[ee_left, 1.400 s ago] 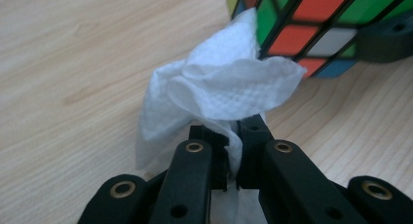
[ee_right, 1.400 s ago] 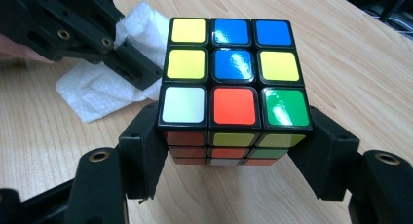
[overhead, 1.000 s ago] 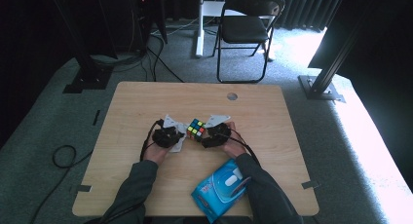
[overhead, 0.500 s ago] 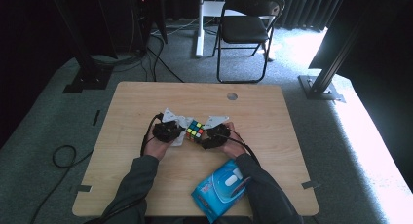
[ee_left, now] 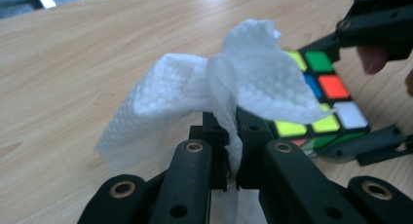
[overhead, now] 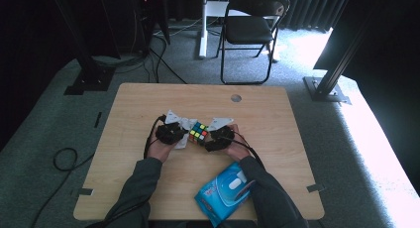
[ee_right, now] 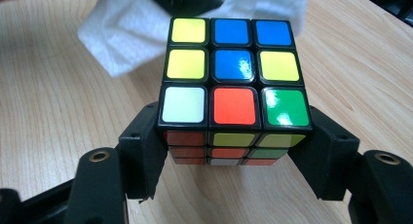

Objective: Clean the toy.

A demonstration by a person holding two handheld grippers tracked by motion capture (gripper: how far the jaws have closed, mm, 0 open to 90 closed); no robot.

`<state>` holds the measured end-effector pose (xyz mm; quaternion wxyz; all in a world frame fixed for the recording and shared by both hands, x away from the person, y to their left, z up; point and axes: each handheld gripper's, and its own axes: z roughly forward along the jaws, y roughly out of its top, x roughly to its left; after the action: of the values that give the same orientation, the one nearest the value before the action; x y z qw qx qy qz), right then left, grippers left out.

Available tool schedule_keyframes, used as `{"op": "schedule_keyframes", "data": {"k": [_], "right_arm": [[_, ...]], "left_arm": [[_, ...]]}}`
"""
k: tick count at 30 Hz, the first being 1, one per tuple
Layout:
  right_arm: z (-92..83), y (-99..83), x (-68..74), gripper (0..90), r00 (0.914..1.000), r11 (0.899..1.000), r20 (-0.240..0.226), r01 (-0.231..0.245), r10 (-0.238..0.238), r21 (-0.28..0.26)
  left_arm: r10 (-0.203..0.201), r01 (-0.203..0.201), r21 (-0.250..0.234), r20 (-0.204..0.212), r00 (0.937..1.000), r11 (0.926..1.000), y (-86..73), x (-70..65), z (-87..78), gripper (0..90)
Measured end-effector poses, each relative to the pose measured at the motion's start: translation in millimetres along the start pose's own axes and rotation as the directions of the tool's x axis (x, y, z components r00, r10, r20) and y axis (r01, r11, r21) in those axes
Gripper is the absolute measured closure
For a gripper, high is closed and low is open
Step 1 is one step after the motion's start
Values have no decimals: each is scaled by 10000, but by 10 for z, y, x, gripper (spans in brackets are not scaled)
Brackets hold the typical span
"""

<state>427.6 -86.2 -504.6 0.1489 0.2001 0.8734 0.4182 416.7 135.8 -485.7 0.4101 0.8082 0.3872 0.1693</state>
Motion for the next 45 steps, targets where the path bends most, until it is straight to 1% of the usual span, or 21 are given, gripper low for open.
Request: {"op": "schedule_keyframes", "data": {"k": [6, 14, 18, 21, 25, 30, 32, 35, 38, 42, 45], "right_arm": [[-19, -1, -19, 343, 9999, 9999, 106, -85, 86, -123], [-28, -1, -22, 343, 9996, 9997, 224, -151, 155, -175], [-36, 1, -27, 343, 9995, 9996, 264, -157, 164, -247], [-49, 4, -32, 343, 9993, 9991, 261, -250, 259, -332], [-61, 8, -40, 343, 9991, 9986, 283, -306, 318, -442], [-101, 23, -75, 343, 9984, 9956, 185, -527, 543, -770], [-115, 33, -78, 343, 9979, 9941, 134, -618, 632, -886], [-121, 47, -82, 343, 9983, 9944, 128, -560, 574, -900], [-131, 60, -85, 343, 9982, 9940, 123, -567, 581, -934], [-144, 74, -93, 343, 9979, 9930, 85, -632, 644, -993], [-154, 88, -99, 343, 9977, 9924, 49, -660, 669, -1040]], "left_arm": [[-104, 105, 218, -17, 9999, 9997, -67, 8, 67, 856], [-107, 109, 465, -46, 9999, 9989, -141, -5, 130, 856], [-82, 85, 524, -54, 10000, 9986, -189, -10, 145, 856], [-62, 68, 602, -104, 9999, 9982, -226, -10, 156, 856], [-84, 92, 579, -139, 9999, 9983, -258, -13, 164, 856], [17, -8, 520, -158, 9999, 9986, -293, -35, 166, 856], [146, -138, 492, -173, 9997, 9987, -315, -63, 178, 855], [225, -216, 454, -202, 9995, 9987, -325, -81, 189, 856], [491, -482, 341, -242, 9985, 9983, -338, -120, 203, 855], [537, -533, 188, -243, 9983, 9984, -337, -143, 209, 857], [692, -689, 85, -288, 9972, 9976, -333, -166, 215, 857]]}}
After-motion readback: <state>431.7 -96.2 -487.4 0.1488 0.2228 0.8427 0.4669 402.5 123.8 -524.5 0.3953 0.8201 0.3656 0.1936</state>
